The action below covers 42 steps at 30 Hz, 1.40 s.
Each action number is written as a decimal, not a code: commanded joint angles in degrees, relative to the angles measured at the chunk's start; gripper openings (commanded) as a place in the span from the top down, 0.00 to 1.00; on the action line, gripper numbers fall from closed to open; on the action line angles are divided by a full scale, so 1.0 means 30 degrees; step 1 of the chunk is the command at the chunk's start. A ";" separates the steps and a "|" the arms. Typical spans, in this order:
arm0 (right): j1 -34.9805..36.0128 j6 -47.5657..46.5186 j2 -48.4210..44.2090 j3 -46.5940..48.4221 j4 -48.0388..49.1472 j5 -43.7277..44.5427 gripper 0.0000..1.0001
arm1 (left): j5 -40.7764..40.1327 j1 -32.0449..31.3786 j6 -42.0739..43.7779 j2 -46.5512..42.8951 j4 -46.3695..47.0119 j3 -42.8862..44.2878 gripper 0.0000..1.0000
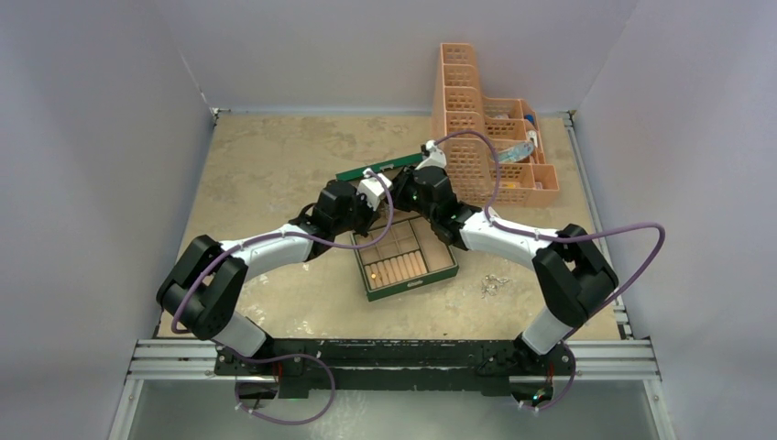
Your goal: Organize the mixed jewelry
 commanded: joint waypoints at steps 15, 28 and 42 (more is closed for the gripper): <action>0.0016 -0.0228 -0.2554 -0.0962 -0.2160 0.1777 0.42 | 0.1228 -0.0107 -0.0934 -0.0676 -0.0212 0.0355 1.00; 0.0104 -0.0635 -0.1664 -0.1734 -0.1136 -0.0056 0.50 | 0.1231 -0.0094 -0.0942 -0.0618 -0.0270 0.0444 1.00; 0.0116 -0.0577 -0.0119 -0.0551 -0.0974 -0.0611 0.71 | 0.1330 -0.0102 -0.0913 -0.0606 -0.0300 0.0474 1.00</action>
